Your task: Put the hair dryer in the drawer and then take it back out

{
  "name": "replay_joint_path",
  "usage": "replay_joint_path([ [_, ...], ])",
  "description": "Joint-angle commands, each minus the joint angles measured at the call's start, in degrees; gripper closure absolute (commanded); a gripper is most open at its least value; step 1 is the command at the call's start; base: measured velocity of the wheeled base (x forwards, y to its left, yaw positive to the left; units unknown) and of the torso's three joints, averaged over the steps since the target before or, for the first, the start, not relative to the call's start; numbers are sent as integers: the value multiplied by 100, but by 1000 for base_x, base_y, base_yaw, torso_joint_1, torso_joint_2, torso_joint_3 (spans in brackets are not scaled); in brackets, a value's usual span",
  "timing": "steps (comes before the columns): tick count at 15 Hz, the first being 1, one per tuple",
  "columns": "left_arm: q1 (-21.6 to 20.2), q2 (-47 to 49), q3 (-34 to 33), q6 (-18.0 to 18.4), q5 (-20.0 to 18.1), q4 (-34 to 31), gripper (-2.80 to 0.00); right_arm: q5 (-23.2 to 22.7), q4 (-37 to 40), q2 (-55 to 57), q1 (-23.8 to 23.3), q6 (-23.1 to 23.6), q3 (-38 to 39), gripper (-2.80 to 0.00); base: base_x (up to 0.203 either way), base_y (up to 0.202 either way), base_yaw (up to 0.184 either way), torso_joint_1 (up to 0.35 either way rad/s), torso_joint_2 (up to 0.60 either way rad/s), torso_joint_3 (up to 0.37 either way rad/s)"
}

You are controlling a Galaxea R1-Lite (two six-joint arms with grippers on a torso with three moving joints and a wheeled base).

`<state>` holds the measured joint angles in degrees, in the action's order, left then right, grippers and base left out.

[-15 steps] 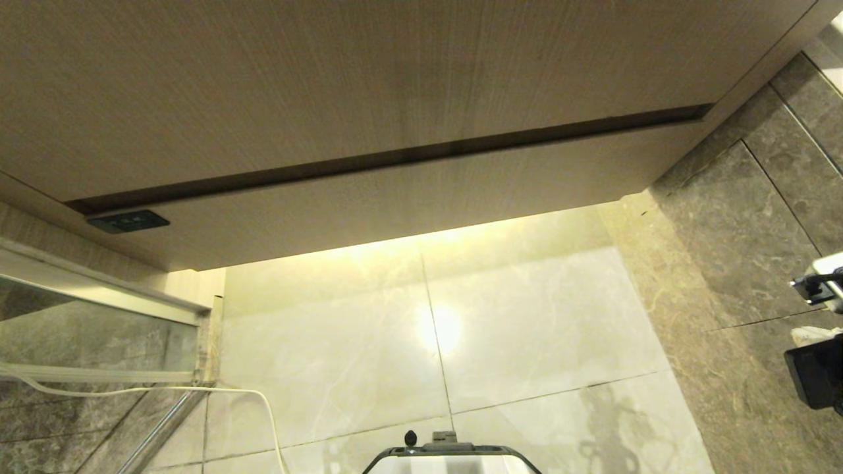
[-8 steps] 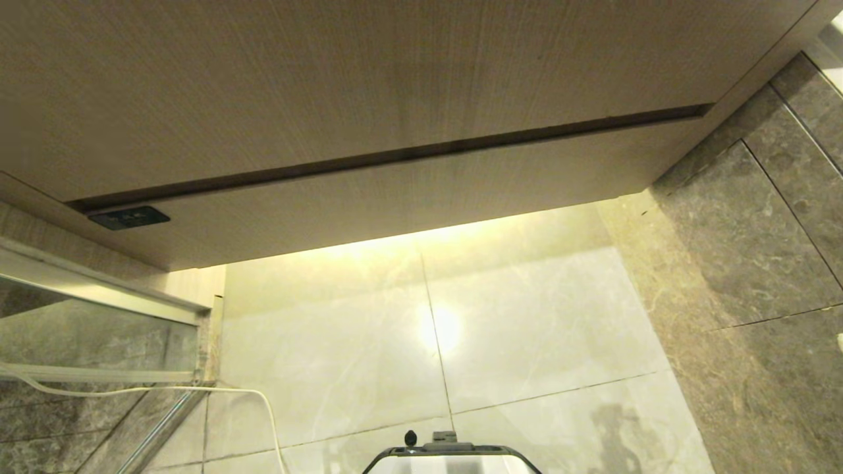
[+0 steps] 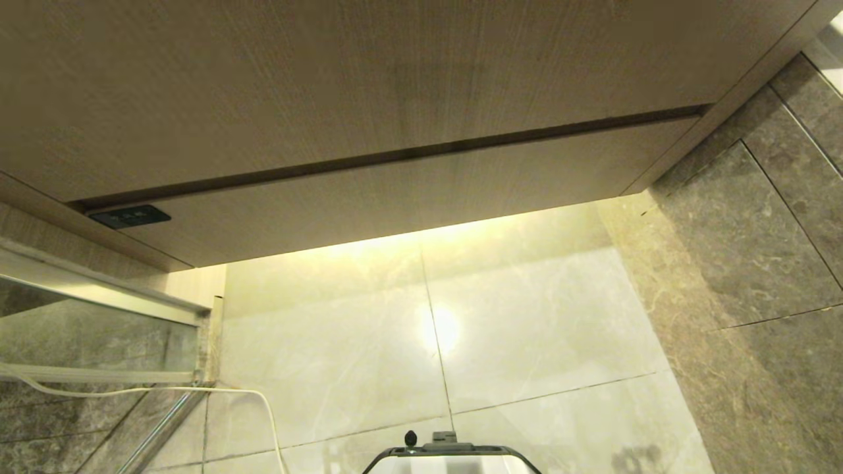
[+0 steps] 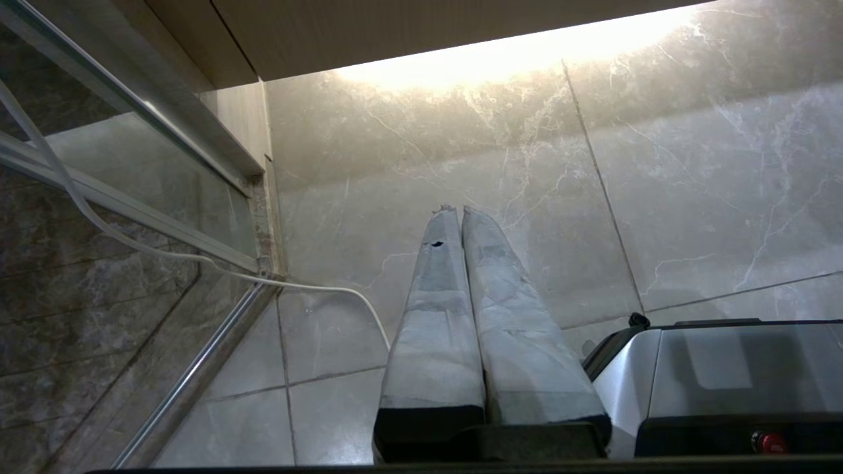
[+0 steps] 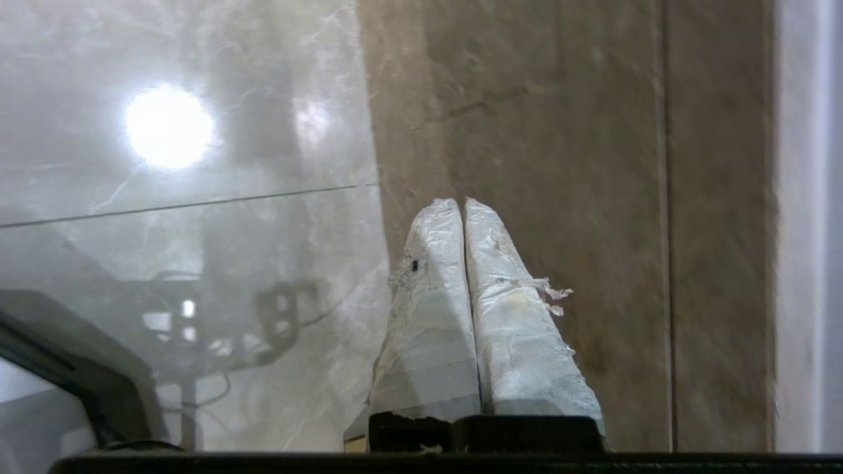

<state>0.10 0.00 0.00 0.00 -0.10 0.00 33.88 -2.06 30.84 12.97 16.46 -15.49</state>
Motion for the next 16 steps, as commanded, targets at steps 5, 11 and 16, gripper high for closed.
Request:
replay_joint_path([
  [5, -1, 0, -9, 0, 1, 0, 0, -67, 223, -2898, -175, -569, 1101, 0, 0, 0, 0, 0, 0, 0],
  [11, -1, 0, -9, 0, 1, 0, 0, -2985, -1197, -3049, -49, -985, 1779, 0, 0, 0, 0, 0, 0, 0],
  [16, -1, 0, -9, 0, 1, 0, 0, -3129, -1122, -3052, 549, -834, 1779, 0, 0, 0, 0, 0, 0, 0],
])
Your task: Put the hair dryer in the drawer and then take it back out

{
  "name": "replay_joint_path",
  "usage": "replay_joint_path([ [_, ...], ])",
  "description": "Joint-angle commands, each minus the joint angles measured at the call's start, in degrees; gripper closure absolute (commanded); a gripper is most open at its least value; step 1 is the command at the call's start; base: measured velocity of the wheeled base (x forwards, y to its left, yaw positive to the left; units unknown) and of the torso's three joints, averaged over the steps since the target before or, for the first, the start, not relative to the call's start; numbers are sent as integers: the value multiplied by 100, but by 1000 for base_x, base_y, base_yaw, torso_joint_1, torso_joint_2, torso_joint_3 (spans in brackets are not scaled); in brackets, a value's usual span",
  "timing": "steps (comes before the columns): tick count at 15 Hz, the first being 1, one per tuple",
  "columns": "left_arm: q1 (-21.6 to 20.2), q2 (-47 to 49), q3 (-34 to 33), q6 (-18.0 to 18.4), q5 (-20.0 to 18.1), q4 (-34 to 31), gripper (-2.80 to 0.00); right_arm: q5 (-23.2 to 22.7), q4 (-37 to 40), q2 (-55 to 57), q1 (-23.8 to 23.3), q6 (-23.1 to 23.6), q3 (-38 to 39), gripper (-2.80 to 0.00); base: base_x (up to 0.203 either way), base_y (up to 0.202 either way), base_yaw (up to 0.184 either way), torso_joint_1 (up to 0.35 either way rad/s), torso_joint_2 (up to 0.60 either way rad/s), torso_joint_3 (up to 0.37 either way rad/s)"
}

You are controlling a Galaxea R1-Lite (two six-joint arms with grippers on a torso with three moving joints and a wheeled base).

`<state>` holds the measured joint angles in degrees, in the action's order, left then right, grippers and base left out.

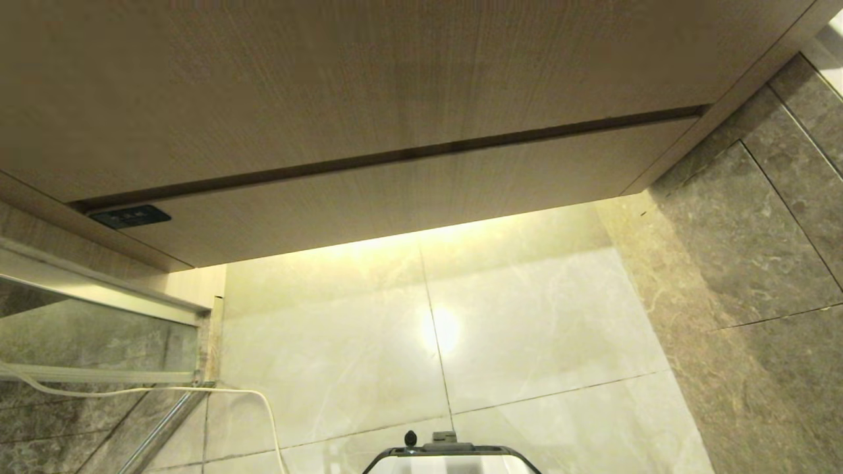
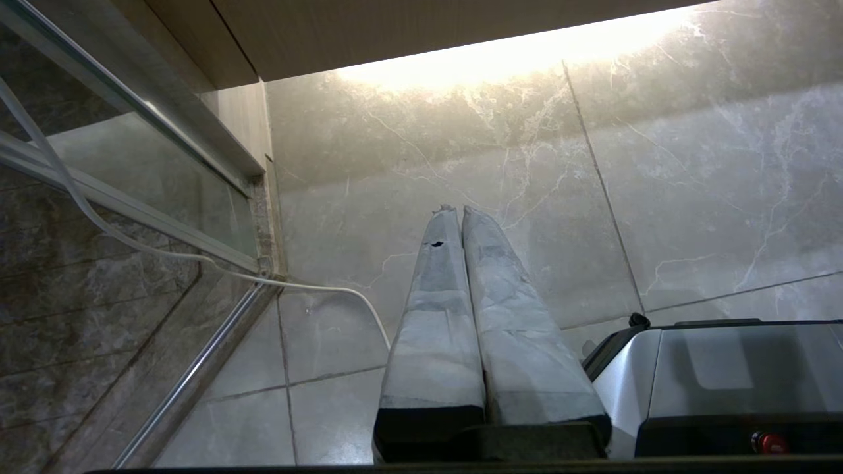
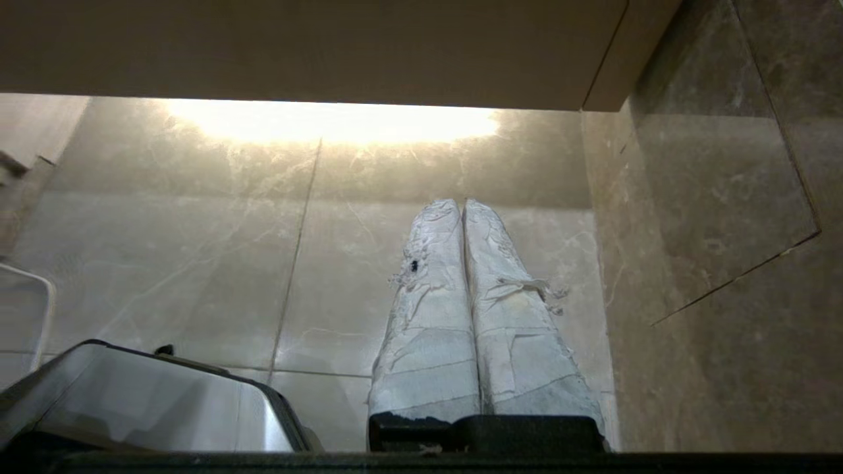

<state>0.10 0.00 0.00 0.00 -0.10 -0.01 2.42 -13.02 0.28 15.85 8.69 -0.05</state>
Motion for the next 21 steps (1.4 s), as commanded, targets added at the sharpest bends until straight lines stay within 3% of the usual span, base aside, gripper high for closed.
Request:
replay_joint_path([
  [1, -1, 0, -9, 0, 1, 1, 0, 124, 7, 7, 373, -163, 209, 0, 0, 0, 0, 0, 0, 0],
  [4, -1, 0, -9, 0, 1, 1, 0, 216, 114, 22, 387, -192, 130, 0, 0, 0, 0, 0, 0, 0],
  [7, -1, 0, -9, 0, 1, 1, 0, -187, 82, -2, 530, -412, 219, 0, 0, 0, 0, 0, 0, 0],
  [10, -1, 0, -9, 0, 1, 1, 0, -118, 157, 16, 458, -413, 114, 0, 0, 0, 0, 0, 0, 0],
  [12, -1, 0, -9, 0, 1, 1, 0, 111, 229, 32, 28, -419, 118, 0, 0, 0, 0, 0, 0, 0],
  [15, -1, 0, -9, 0, 1, 1, 0, -355, 562, 87, -464, -462, 114, 0, 0, 0, 0, 0, 0, 0],
  [18, -1, 0, -9, 0, 1, 1, 0, -418, 986, -257, -671, -395, 137, 0, 0, 0, 0, 0, 0, 0],
  [21, -1, 0, -9, 0, 1, 1, 0, -374, 634, -257, -715, -623, 234, 0, 0, 0, 0, 0, 0, 0],
])
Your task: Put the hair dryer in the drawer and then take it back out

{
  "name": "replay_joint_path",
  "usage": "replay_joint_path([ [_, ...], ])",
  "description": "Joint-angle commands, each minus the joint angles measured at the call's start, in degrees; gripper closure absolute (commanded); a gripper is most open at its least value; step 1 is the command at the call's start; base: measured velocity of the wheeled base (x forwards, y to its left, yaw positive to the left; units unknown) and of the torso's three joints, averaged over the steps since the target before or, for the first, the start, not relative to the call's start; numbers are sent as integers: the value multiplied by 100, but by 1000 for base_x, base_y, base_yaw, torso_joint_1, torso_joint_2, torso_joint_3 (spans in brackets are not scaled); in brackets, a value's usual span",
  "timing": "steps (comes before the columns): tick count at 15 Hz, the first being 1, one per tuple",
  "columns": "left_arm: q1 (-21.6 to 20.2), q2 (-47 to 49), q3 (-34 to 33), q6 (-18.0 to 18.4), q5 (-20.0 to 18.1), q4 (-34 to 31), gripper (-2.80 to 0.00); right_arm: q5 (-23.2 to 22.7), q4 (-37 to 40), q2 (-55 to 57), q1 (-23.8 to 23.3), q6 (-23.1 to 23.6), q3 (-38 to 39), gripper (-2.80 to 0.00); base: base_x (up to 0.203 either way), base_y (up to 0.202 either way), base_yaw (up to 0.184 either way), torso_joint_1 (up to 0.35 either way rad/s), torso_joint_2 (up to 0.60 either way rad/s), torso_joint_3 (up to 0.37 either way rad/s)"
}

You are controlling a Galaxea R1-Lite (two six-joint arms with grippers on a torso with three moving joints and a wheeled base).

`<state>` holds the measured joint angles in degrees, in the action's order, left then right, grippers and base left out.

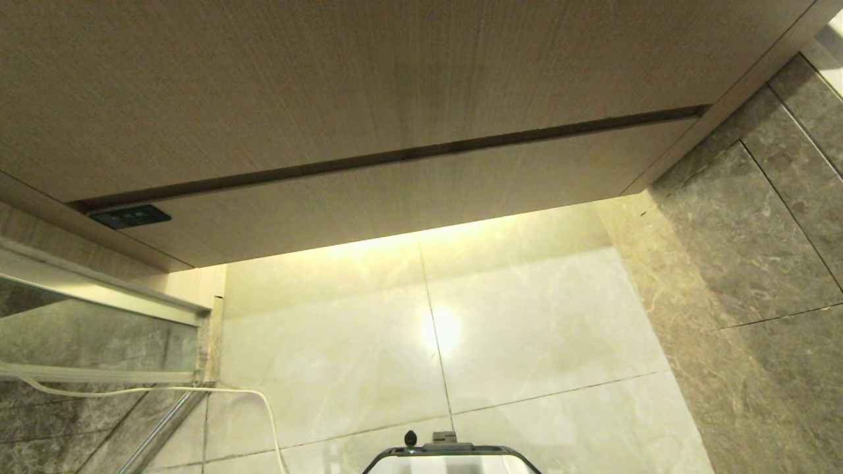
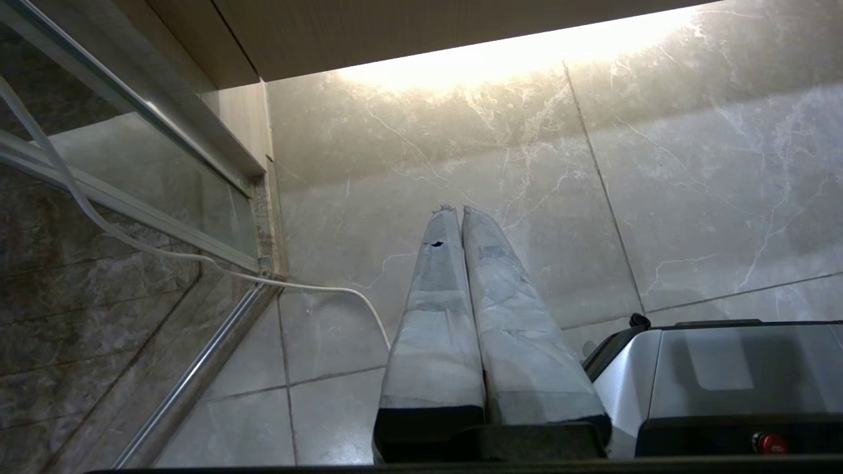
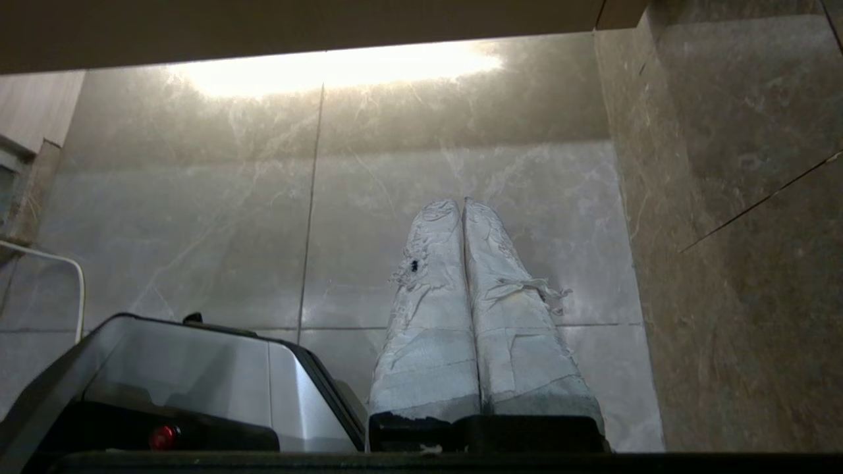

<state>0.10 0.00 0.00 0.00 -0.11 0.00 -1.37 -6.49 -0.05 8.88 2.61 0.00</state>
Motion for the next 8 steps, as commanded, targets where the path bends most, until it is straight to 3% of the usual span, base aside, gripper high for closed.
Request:
replay_joint_path([
  [1, -1, 0, -9, 0, 2, 0, 0, 27, -5, -224, -18, -59, 229, 0, 0, 0, 0, 0, 0, 0],
  [8, -1, 0, -9, 0, 2, 0, 0, 32, 24, -224, -18, -16, 229, 0, 0, 0, 0, 0, 0, 0],
])
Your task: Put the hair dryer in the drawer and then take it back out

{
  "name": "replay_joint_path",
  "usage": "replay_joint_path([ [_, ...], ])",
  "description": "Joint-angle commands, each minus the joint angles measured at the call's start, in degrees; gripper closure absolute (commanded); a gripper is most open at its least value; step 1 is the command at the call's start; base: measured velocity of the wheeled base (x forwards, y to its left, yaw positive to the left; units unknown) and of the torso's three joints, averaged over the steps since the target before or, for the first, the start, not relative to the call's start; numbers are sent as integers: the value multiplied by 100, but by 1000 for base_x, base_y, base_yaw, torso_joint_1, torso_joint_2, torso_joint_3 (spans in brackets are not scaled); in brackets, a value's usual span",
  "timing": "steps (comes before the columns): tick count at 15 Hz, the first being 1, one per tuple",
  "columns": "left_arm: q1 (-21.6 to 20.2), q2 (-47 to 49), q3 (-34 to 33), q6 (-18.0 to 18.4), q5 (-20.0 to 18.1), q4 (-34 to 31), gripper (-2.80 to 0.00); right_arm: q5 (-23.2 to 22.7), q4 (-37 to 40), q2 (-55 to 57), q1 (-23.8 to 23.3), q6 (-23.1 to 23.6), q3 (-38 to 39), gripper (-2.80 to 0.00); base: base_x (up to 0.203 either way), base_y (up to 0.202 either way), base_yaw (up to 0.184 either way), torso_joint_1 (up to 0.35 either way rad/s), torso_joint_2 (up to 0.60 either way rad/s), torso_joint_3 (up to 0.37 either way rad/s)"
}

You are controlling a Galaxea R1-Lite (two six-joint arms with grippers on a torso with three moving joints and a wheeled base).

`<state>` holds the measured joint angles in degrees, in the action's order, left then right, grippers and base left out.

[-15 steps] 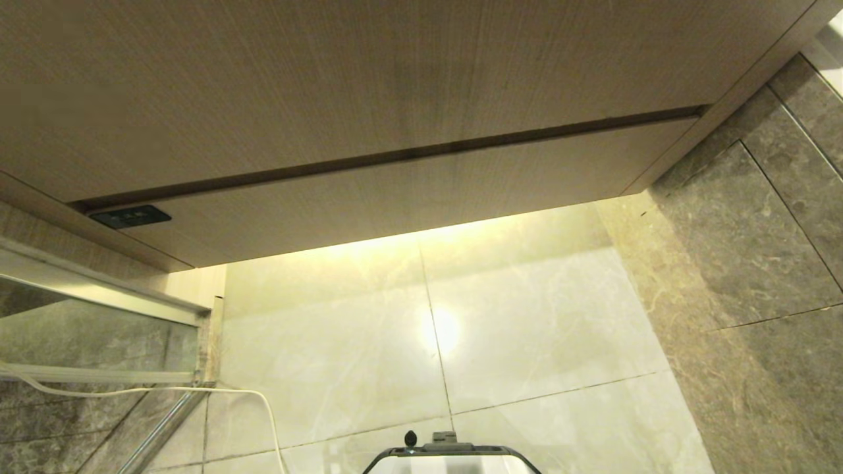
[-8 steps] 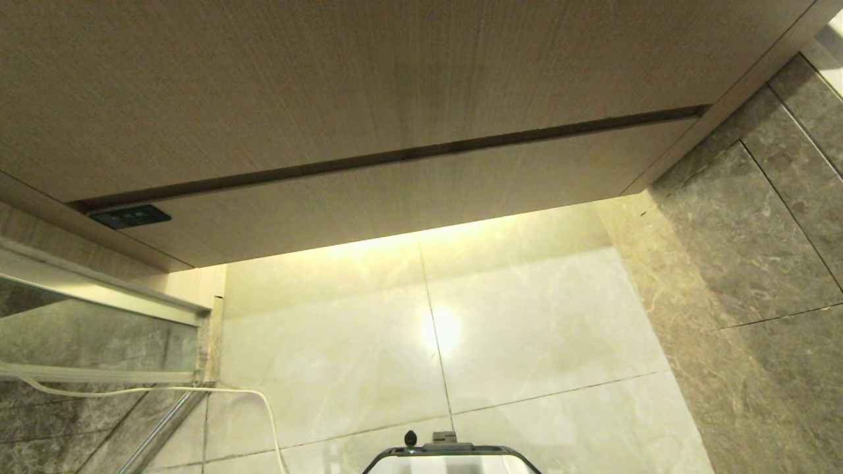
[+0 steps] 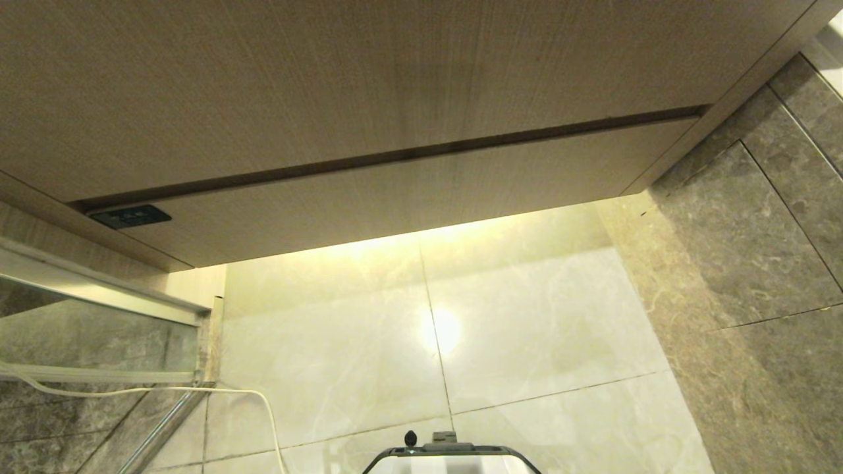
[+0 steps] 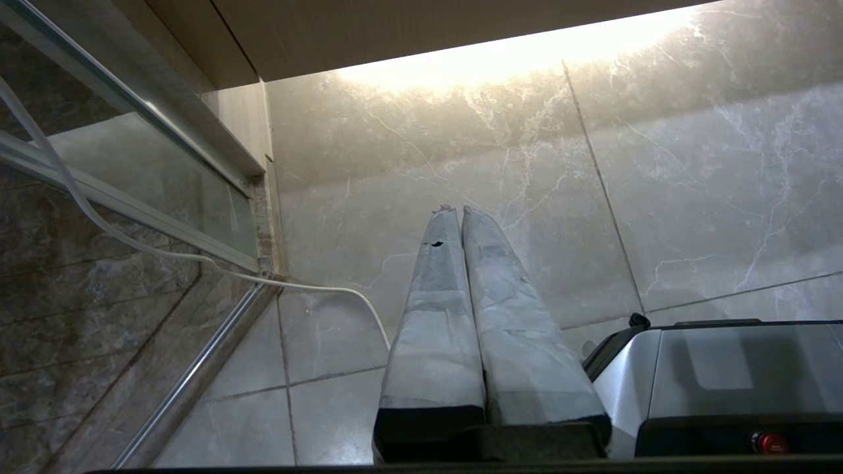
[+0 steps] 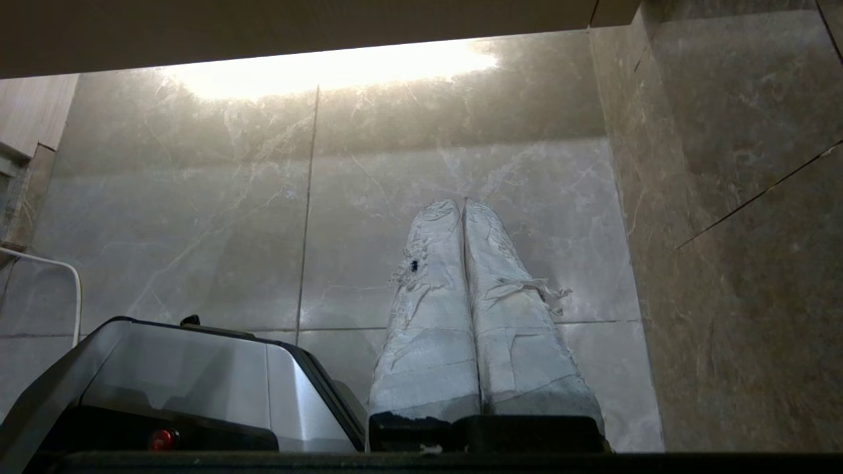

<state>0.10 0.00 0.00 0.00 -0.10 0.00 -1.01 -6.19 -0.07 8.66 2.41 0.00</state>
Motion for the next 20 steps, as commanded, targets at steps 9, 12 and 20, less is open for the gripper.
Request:
replay_joint_path([
  [9, -1, 0, -9, 0, 1, 0, 0, 5, -22, -222, 5, -30, 229, 0, 0, 0, 0, 0, 0, 0],
  [12, -1, 0, -9, 0, 1, 0, 0, -14, -14, -222, 5, -12, 229, 0, 0, 0, 0, 0, 0, 0],
  [20, -1, 0, -9, 0, 1, 0, 0, -31, 13, -222, 5, 101, 229, 0, 0, 0, 0, 0, 0, 0],
])
